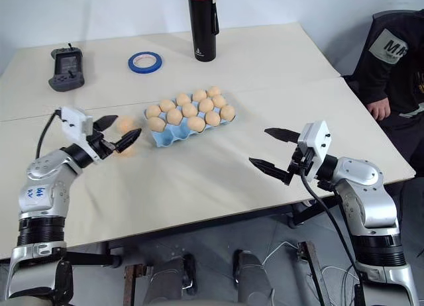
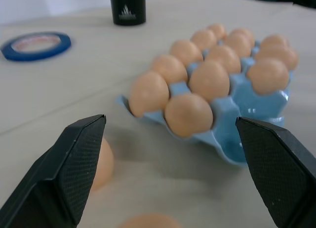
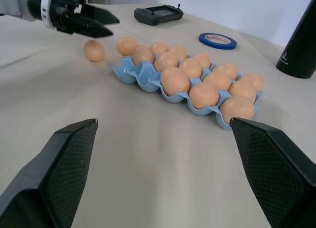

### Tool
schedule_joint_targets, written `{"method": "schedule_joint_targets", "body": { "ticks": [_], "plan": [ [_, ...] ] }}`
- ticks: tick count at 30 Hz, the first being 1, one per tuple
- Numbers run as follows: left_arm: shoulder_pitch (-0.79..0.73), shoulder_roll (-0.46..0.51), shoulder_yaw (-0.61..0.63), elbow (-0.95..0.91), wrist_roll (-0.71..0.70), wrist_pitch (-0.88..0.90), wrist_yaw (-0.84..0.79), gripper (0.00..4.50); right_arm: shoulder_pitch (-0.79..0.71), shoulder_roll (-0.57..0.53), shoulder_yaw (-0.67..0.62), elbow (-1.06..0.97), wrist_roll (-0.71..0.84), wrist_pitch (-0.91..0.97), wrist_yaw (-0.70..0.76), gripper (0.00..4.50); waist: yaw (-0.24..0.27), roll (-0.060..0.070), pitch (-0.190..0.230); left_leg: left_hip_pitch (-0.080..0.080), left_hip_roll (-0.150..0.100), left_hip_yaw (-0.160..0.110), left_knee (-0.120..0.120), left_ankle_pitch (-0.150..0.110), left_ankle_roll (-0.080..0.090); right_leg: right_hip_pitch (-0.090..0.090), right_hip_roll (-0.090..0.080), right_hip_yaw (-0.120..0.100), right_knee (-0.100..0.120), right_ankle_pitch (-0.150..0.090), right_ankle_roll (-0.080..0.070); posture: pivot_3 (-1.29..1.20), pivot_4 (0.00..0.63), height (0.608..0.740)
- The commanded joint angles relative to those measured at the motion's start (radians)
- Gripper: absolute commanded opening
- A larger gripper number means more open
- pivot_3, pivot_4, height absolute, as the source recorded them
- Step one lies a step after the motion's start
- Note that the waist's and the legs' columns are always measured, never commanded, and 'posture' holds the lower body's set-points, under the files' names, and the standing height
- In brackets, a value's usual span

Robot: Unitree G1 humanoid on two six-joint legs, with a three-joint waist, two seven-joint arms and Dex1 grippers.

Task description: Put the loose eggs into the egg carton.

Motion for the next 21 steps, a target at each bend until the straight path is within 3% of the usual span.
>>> {"method": "schedule_joint_targets", "body": {
  "ticks": [1, 15, 18, 21],
  "plan": [
    [0.042, 0.015, -0.007, -0.043, 0.022, 0.034, 0.031, 4.48, 0.018, -0.025, -0.03, -0.042, 0.011, 0.0, 0.002, 4.5, 0.001, 0.0, 0.0, 0.0, 0.0, 0.0, 0.0, 0.0, 0.0, 0.0, 0.0, 0.0, 0.0, 0.0, 0.0, 0.0, 0.15, 0.74],
    [0.105, 0.001, -0.034, -0.04, 0.043, 0.056, 0.059, 4.48, 0.018, -0.045, -0.022, -0.058, 0.018, 0.032, 0.013, 4.5, 0.003, 0.0, 0.0, 0.0, 0.0, 0.0, 0.0, 0.0, 0.0, 0.0, -0.002, 0.0, -0.003, 0.002, -0.002, 0.0, 0.15, 0.74],
    [0.117, 0.001, -0.047, -0.029, 0.051, 0.041, 0.05, 3.89, 0.016, -0.047, -0.024, -0.056, 0.017, 0.034, 0.017, 4.5, 0.003, 0.0, 0.0, 0.0, 0.001, 0.0, -0.001, 0.0, 0.0, 0.0, -0.002, 0.001, -0.005, 0.002, -0.002, 0.0, 0.15, 0.74],
    [0.122, -0.003, -0.043, 0.001, 0.054, 0.011, 0.051, 2.87, 0.02, -0.049, -0.027, -0.061, 0.016, 0.037, 0.018, 4.5, 0.003, 0.0, 0.0, 0.0, 0.001, 0.0, -0.002, 0.0, 0.0, 0.0, -0.002, 0.001, -0.006, 0.002, -0.002, 0.0, 0.15, 0.74]
  ]
}}
